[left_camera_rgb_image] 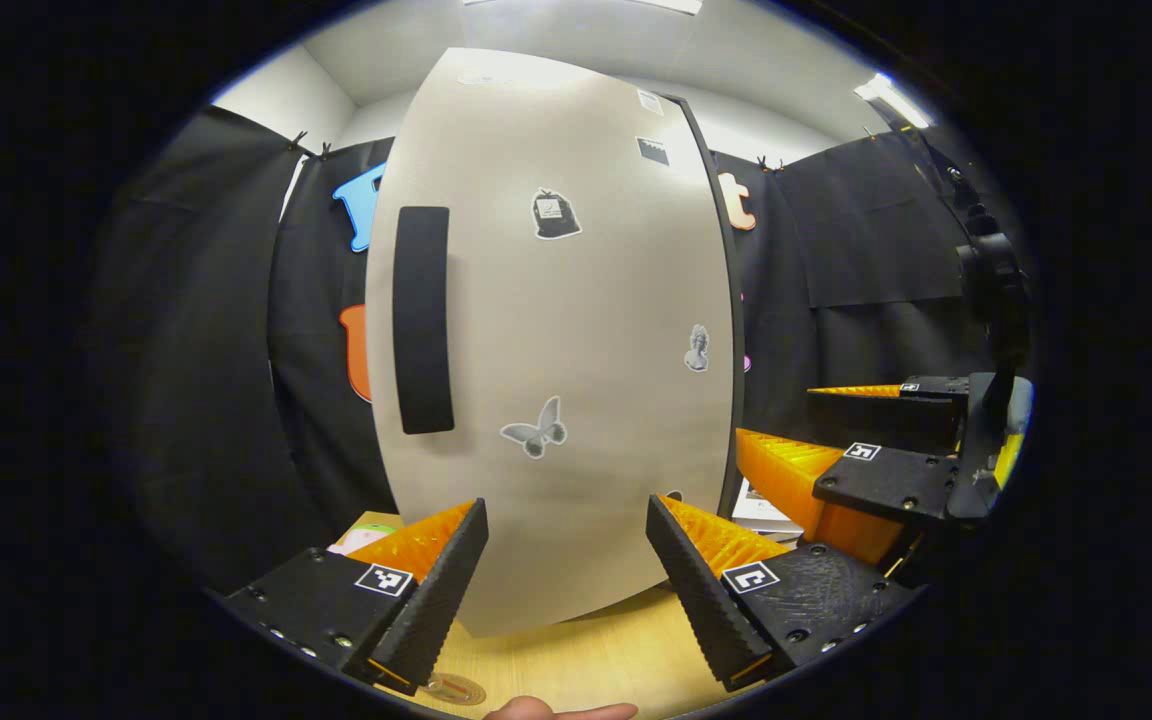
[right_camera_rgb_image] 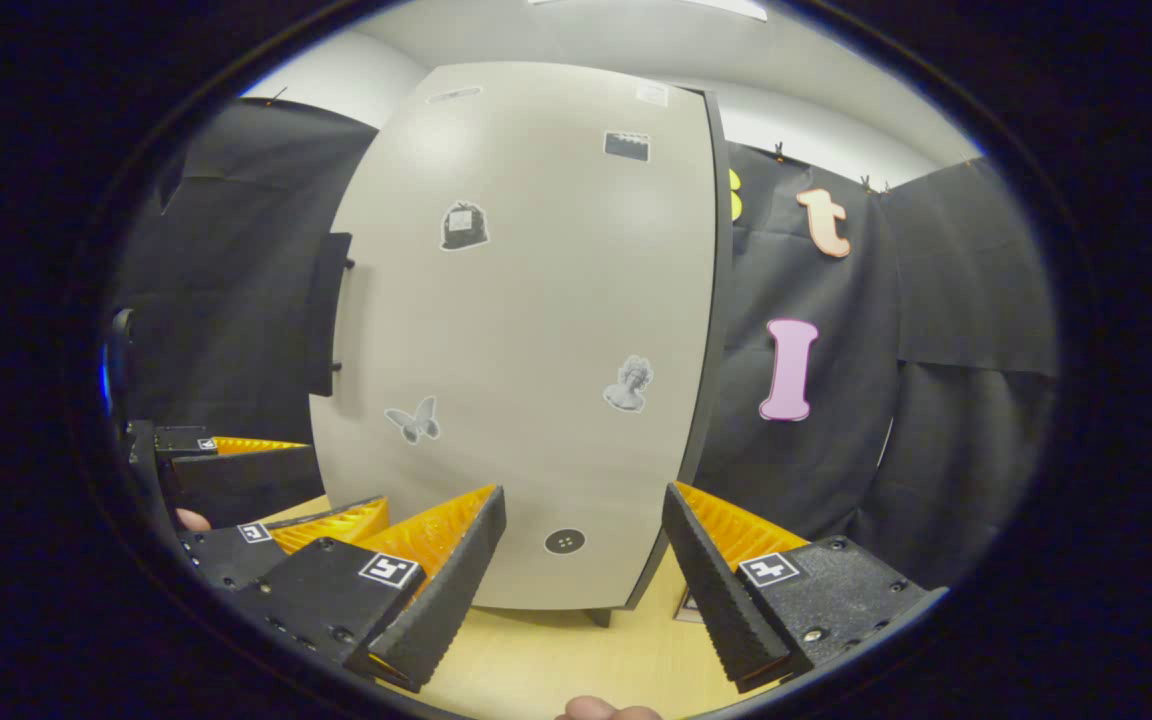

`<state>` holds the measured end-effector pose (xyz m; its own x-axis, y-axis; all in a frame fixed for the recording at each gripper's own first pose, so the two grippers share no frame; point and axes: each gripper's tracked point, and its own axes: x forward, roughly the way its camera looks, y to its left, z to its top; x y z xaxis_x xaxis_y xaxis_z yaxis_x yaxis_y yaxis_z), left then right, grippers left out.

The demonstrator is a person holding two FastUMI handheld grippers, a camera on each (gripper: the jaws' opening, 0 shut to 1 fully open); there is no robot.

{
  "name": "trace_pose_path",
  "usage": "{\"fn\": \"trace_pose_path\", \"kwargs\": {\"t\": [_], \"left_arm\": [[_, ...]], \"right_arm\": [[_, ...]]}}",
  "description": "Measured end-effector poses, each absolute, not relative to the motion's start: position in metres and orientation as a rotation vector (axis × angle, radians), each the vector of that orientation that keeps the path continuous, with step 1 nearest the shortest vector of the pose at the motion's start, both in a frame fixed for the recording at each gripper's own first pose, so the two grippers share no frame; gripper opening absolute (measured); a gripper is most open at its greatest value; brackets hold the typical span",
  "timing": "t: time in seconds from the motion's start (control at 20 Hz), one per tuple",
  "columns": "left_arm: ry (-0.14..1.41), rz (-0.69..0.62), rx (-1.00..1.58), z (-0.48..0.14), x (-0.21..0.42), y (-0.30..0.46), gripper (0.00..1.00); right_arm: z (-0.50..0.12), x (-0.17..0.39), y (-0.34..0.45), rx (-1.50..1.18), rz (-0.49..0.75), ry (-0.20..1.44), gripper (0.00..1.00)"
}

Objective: Open the cabinet door with the right hand, grasp the bottle in the cabinet with the left hand and place it on the coaster, then close the cabinet door with the right hand.

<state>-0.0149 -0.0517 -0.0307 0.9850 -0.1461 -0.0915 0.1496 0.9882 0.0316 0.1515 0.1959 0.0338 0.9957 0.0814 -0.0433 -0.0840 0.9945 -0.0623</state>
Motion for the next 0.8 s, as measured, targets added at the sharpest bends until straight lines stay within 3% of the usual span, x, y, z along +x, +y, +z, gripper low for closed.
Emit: {"fn": "trace_pose_path", "kwargs": {"t": [0.3,0.8], "left_arm": [[0.004,-0.121,0.089,-0.009,-0.01,-0.05,0.96],[0.014,-0.076,0.061,-0.01,-0.014,-0.038,0.96]], "right_arm": [[0.028,0.152,0.179,-0.04,0.073,0.042,1.0],[0.023,0.138,0.176,-0.031,0.105,0.055,1.0]]}}
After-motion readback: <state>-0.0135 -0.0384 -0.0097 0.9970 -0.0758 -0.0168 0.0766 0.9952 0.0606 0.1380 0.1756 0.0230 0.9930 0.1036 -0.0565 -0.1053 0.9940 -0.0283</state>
